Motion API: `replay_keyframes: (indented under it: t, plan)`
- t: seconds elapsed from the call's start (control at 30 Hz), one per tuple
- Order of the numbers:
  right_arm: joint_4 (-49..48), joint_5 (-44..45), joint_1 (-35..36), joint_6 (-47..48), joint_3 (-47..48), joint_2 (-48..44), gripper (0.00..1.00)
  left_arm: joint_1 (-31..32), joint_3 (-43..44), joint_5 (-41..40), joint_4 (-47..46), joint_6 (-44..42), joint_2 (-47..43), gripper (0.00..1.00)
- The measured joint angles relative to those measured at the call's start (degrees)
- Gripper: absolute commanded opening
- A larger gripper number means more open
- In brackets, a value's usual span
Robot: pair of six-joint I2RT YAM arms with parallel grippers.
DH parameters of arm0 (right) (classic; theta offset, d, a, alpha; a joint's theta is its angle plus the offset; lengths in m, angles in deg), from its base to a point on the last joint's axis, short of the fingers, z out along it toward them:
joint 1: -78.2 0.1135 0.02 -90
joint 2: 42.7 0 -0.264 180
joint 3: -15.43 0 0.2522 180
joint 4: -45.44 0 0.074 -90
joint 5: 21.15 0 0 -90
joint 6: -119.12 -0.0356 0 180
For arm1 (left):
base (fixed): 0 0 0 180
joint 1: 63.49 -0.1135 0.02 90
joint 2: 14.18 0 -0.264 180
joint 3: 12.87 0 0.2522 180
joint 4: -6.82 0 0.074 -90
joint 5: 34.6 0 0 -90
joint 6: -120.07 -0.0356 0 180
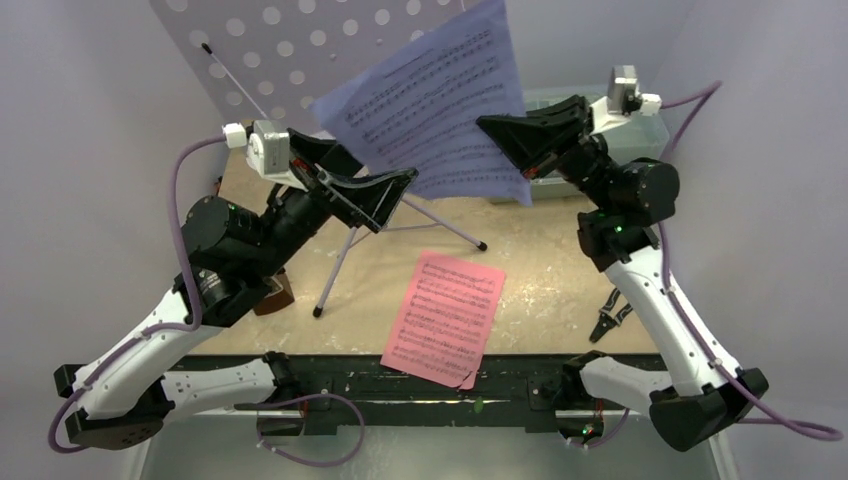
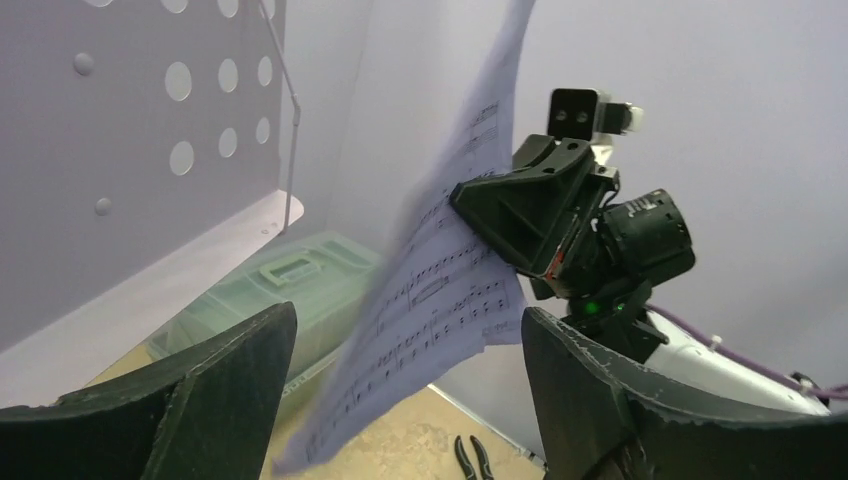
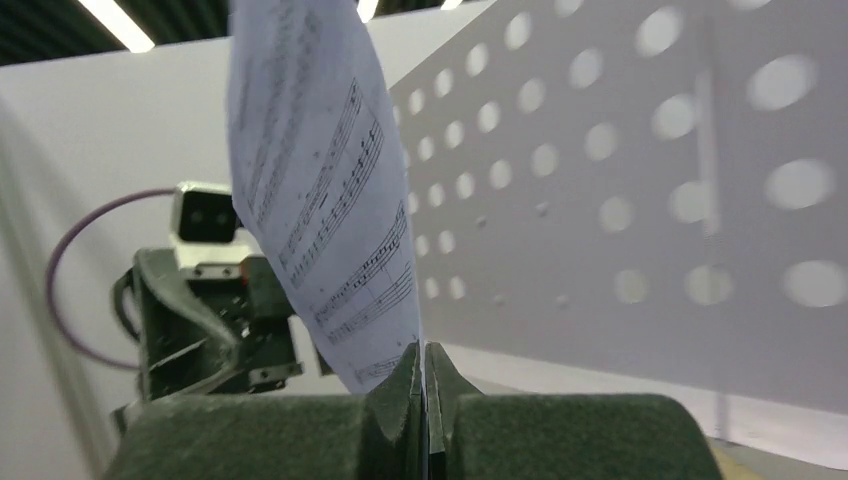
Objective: Set up the instrument practice props
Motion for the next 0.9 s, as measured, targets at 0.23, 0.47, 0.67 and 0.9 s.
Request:
replay_keyframes:
  t: [0.23,0.47,0.67,0.9]
  plan:
    - [12.11,7.91,-8.81,6.05,5.66,-3.48,0.00,-0.02,7.78,-7.87,7.30,-0.24,6.14,0.92]
    - [18.95,11.04,-15.72,9.03,12.09,-2.62,0.00,-0.11,17.97,-12.24,13.44,-0.48,14.62,0.91]
    - [20.02,10.82,-22.25,5.64,16.02,1.49,0.00,-0.11,26.97,-14.36,14.67,-1.53,22.64,0.85]
    - [18.51,8.87,-28.28,-4.59,16.20,7.52,0.00,-0.11,33.55,-18.25,14.58,-1.97,30.45,0.72]
